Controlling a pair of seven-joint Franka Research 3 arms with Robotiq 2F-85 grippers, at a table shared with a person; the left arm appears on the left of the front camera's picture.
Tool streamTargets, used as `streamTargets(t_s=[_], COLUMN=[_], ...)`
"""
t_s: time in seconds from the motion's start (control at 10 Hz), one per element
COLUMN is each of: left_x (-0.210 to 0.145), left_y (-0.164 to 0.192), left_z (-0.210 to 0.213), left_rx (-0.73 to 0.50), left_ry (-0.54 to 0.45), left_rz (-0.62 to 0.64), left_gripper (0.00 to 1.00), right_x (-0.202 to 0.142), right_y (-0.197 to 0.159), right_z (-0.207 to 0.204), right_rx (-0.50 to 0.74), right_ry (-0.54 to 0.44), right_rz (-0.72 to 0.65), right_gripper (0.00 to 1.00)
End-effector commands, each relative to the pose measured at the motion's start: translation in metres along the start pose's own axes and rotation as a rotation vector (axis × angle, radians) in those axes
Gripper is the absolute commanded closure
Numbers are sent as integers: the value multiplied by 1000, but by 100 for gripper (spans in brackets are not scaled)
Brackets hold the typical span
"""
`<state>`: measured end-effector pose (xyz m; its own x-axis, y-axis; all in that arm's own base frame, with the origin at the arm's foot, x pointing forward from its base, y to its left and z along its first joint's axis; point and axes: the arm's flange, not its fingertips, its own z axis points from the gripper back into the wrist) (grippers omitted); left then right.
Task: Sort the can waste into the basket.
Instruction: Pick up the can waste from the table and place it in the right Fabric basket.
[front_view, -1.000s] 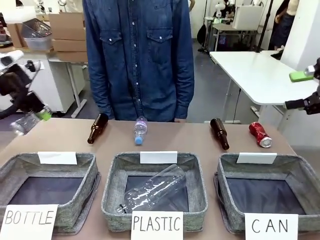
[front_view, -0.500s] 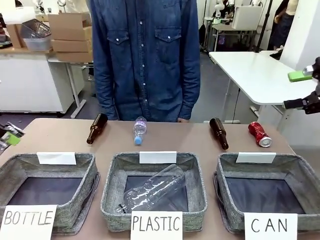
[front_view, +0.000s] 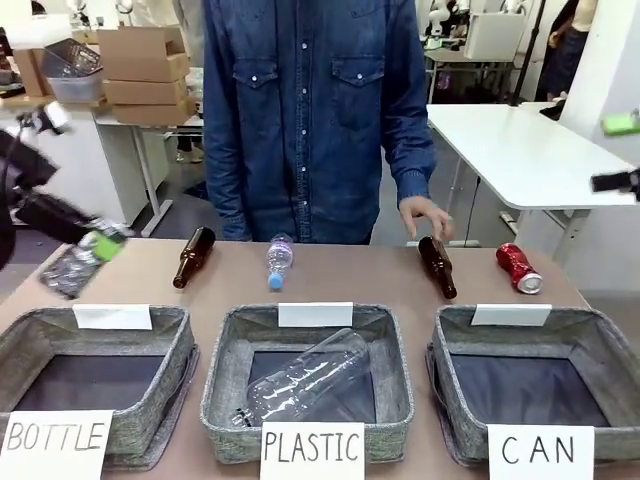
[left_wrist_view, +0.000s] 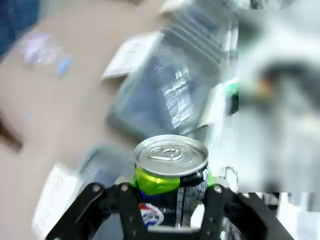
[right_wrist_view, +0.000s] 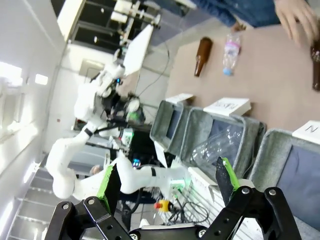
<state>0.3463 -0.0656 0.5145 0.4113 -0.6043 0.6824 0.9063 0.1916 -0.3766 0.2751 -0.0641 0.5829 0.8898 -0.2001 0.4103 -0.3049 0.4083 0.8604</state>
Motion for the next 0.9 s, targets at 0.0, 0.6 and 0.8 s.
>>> streamTargets(t_s=[0.0, 0.6, 0.8], left_x=[63, 217, 249], left_y=[-59, -193, -211], left_z=[-59, -291, -378], left_rx=[-186, -68, -91], left_ry=[56, 31, 23], left_rz=[-240, -698, -717], left_gripper=[55, 55, 55], right_x=[5, -29, -42], right_y=[-1, -28, -48], right_z=[27, 90, 95], right_rx=[-45, 31, 9], right_ry=[-99, -273, -245], right_rz=[-42, -93, -124], right_gripper=[0, 0, 0])
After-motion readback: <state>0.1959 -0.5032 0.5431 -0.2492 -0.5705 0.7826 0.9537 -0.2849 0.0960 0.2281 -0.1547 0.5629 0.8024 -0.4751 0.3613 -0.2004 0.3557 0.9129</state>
